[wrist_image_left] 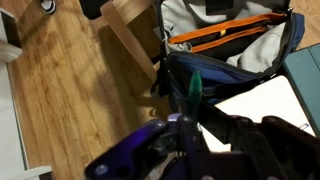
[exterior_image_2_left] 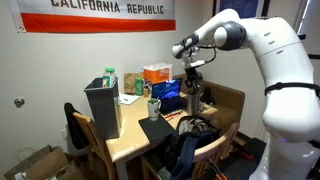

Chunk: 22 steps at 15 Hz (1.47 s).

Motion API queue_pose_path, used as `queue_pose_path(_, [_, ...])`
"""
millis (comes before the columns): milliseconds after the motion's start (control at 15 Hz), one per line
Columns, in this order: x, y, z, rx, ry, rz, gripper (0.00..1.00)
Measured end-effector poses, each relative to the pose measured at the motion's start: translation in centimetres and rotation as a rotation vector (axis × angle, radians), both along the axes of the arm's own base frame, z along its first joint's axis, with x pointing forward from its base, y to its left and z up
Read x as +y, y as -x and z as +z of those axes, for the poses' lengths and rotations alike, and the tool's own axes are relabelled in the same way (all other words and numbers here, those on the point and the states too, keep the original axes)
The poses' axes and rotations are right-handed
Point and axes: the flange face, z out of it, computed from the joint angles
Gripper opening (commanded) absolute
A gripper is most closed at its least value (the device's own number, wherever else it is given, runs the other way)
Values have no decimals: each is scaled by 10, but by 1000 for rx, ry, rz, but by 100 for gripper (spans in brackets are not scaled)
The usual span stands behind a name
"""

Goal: Put the spoon in the cup, the cup in the bag and close the laptop

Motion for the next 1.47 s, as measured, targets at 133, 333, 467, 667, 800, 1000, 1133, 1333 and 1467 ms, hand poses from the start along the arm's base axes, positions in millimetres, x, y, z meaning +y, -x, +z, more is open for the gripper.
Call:
queue_pose_path(133, [-3,0,-10,9,-13,-12,8])
queue_pose_path(333, [-7,-6,-15,3,-21,-22,9])
queue_pose_path(467, [-8,-12,-15,-10,-24,-26,8])
queue_pose_path(667, [-11,-22,-14,-34,-28,-33,8])
queue_pose_path(800, [-14,-28,-14,-44,-23,-34,8])
queue_pose_path(1000, [-16,-32,-19,-34,-23,-36,9])
queue_pose_path(1133, [-16,-35,-24,-22,-24,-35,8])
queue_pose_path(1333, [-15,-36,-31,0,-28,-35,8])
queue_pose_path(1467, [-15,-37,-35,12,-30,-34,8])
